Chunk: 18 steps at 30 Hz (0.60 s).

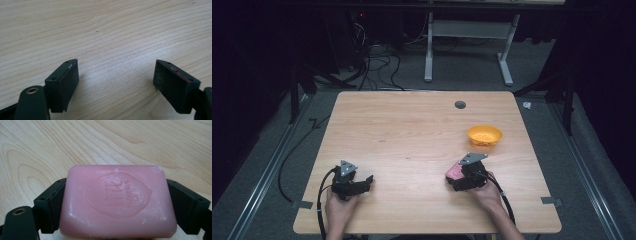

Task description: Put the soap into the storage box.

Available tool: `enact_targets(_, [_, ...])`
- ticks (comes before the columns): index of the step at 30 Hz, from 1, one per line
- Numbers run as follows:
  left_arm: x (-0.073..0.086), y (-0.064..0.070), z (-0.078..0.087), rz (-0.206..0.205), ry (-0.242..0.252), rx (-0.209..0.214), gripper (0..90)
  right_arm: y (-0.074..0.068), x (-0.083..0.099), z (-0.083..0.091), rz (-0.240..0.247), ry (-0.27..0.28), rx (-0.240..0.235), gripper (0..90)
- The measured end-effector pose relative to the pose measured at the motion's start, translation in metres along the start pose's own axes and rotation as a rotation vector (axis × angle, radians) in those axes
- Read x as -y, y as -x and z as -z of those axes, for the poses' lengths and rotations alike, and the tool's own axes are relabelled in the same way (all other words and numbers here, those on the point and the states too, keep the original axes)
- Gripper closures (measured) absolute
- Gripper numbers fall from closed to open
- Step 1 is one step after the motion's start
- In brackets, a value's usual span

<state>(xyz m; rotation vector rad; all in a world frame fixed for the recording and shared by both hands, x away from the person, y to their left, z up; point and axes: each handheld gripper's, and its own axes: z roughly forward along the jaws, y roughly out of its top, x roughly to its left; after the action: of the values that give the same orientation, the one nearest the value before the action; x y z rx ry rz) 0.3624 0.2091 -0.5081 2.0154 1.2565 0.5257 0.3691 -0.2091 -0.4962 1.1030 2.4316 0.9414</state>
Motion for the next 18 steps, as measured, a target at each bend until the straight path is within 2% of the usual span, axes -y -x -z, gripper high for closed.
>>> enact_targets(8, [0.0,0.0,0.0,0.0,0.0,0.0,20.9,-0.0011,-0.0013,0.0059,-0.004,0.017,-0.008,13.5])
enact_targets(18, [0.0,0.0,0.0,-0.001,0.0,0.0,20.9,-0.0014,-0.0035,0.0101,-0.037,0.023,-0.018,13.5])
